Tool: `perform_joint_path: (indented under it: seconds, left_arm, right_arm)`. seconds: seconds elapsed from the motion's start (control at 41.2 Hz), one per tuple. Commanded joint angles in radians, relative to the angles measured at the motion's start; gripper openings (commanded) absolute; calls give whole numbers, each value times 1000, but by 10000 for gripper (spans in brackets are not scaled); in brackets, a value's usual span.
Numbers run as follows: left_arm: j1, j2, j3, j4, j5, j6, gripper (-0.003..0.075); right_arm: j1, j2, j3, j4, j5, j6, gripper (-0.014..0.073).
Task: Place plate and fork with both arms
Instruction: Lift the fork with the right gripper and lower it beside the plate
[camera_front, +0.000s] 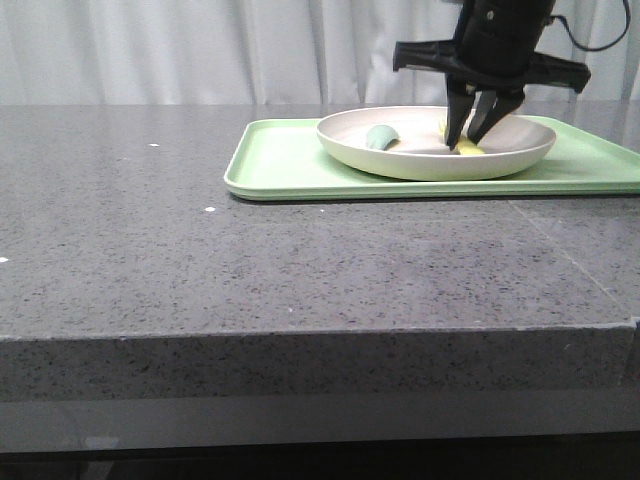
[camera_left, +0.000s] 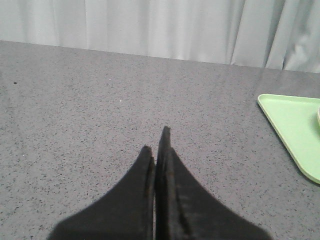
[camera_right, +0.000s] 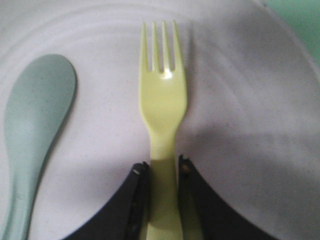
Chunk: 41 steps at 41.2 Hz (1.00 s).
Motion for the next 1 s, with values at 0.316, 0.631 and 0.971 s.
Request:
perform_joint_path:
  seconds: [0.316, 0.631, 0.971]
  left_arm:
    - [1, 8, -25, -6, -84, -8, -18]
    - [1, 8, -25, -6, -84, -8, -18]
    - [1, 8, -25, -6, -84, -8, -18]
  right_arm:
    - [-15, -66, -149, -62, 54, -4, 22]
    - [-115, -66, -176, -128, 135, -14, 22]
    - [-196, -54, -176, -132, 144, -55, 22]
